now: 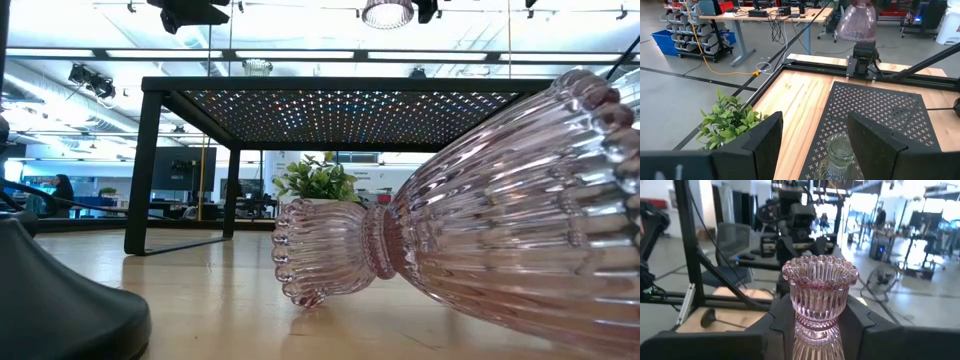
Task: Pick & Place candle stick holders
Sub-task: Put the top right pink glass candle holder on the shelf aligned with the other glass candle holder
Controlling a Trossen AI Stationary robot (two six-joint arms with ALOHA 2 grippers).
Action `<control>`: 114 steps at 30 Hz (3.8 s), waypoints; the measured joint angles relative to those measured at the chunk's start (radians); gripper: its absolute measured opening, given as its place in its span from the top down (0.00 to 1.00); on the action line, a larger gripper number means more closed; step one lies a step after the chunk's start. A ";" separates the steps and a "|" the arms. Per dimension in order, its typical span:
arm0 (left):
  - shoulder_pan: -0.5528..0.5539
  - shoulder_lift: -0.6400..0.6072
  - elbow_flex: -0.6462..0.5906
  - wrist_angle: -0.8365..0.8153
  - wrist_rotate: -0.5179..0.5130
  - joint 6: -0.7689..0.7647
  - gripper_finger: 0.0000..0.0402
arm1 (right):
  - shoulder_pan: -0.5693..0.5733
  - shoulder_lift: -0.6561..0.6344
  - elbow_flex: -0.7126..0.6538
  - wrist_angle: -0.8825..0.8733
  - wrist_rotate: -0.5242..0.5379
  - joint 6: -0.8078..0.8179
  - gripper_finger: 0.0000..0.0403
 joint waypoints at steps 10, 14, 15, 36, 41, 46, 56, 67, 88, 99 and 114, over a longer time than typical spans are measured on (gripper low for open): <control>0.000 0.000 0.000 -0.005 0.000 0.000 0.44 | 0.075 0.032 -0.162 0.270 0.113 0.038 0.75; 0.000 0.000 0.000 -0.005 0.000 0.003 0.44 | 0.095 0.080 -0.176 0.305 0.149 0.038 0.75; 0.000 0.000 0.000 -0.006 0.000 0.003 0.44 | 0.098 0.096 -0.176 0.322 0.162 0.039 0.75; 0.000 0.000 0.000 -0.011 0.000 0.004 0.44 | 0.106 0.363 -0.175 0.506 0.191 0.068 0.75; 0.000 0.000 0.000 -0.012 0.000 0.004 0.44 | 0.106 0.401 -0.175 0.527 0.191 0.081 0.75; 0.000 0.000 0.000 -0.020 0.000 0.004 0.44 | 0.107 0.406 -0.175 0.501 0.202 0.090 0.75; 0.000 0.000 0.000 -0.020 0.000 0.001 0.44 | 0.113 0.407 -0.175 0.429 0.246 0.085 0.75; 0.000 0.000 0.000 -0.025 0.006 0.000 0.44 | 0.140 0.407 -0.186 0.428 0.287 0.064 0.75; 0.000 0.000 0.001 -0.025 0.012 -0.018 0.44 | 0.147 0.407 -0.316 0.695 0.288 0.106 0.75; 0.000 0.000 0.001 -0.025 0.011 -0.017 0.44 | 0.147 0.409 -0.315 0.718 0.289 0.105 0.75; 0.000 0.000 0.002 -0.031 0.016 -0.017 0.44 | 0.150 0.490 -0.302 0.783 0.329 0.086 0.75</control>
